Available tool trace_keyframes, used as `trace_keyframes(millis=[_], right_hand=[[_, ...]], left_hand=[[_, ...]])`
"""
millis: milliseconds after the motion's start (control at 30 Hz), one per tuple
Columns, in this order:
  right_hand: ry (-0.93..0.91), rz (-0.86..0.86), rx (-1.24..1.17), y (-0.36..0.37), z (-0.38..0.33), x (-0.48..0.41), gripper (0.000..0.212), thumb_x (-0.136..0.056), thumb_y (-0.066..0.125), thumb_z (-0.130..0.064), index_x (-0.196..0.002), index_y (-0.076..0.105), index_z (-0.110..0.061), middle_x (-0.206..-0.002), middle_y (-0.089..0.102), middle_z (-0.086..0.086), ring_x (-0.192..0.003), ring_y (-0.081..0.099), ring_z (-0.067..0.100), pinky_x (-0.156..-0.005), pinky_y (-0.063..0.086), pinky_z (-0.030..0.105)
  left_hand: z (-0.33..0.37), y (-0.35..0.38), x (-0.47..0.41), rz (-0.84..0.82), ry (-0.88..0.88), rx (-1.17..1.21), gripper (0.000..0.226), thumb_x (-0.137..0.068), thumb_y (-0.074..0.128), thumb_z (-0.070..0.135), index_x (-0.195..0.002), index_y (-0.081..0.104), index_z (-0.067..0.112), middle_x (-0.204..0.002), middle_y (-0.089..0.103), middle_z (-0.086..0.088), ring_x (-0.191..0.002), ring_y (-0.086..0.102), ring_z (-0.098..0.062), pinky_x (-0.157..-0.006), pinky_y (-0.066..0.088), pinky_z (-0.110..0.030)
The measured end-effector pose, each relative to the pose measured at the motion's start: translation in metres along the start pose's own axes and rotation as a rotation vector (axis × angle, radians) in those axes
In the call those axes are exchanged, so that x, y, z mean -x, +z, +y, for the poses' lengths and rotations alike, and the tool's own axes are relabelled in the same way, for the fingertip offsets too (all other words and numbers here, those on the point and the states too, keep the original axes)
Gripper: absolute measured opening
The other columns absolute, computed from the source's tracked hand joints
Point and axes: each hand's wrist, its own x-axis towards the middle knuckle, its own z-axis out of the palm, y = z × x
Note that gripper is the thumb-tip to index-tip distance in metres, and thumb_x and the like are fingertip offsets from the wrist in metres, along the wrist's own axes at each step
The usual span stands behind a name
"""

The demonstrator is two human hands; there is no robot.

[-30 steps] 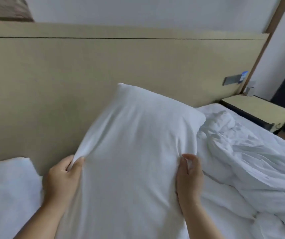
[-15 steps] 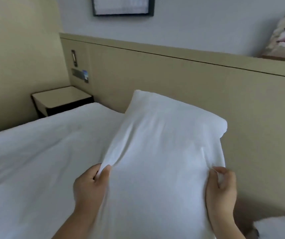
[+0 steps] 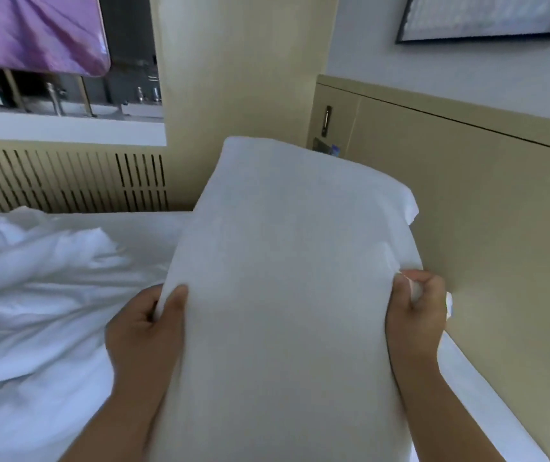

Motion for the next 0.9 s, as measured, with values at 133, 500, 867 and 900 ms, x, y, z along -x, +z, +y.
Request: trace_keyframes(millis=[133,500,867,900], right_hand=[[0.006,-0.286,0.055,0.043,0.011,-0.041,0.037,-0.097,0.041,-0.012,-0.133,0.037,-0.010,-0.095,0.047,0.001,-0.092,0.048,0.021,-0.069,0.026,0.014],[0.194,-0.827,0.409,0.077,0.095,-0.044,0.054,-0.097,0.038,-0.034,-0.145,0.024,-0.013,-0.151,0.027,0.007,-0.137,0.028,0.023,-0.110,0.022,0.033],[0.294,-0.560,0.352,0.024,0.093,0.001,0.044,-0.096,0.042,-0.027,-0.139,0.036,-0.017,-0.142,0.039,0.002,-0.127,0.042,0.018,-0.100,0.034,0.028],[0.322,-0.506,0.342,0.017,0.090,0.010,0.042,-0.095,0.042,-0.024,-0.137,0.038,-0.017,-0.138,0.043,0.002,-0.123,0.046,0.019,-0.098,0.037,0.029]], left_hand=[[-0.009,0.020,-0.016,0.071,-0.095,-0.168,0.014,-0.088,0.055,0.032,-0.083,0.062,0.021,-0.069,0.060,0.010,-0.080,0.056,-0.025,-0.065,0.036,-0.026],[-0.050,0.046,-0.030,-0.213,-0.221,-0.606,0.055,-0.092,0.047,0.034,-0.141,0.033,0.012,-0.146,0.035,-0.010,-0.133,0.033,-0.029,-0.107,0.027,-0.038],[-0.023,0.059,0.010,-0.480,0.171,-0.562,0.033,-0.088,0.058,0.024,-0.120,0.060,0.014,-0.135,0.050,-0.003,-0.129,0.039,-0.022,-0.105,0.025,-0.029],[-0.017,0.059,0.014,-0.539,0.208,-0.531,0.029,-0.088,0.058,0.025,-0.115,0.063,0.016,-0.131,0.052,0.000,-0.126,0.041,-0.020,-0.103,0.026,-0.027]])
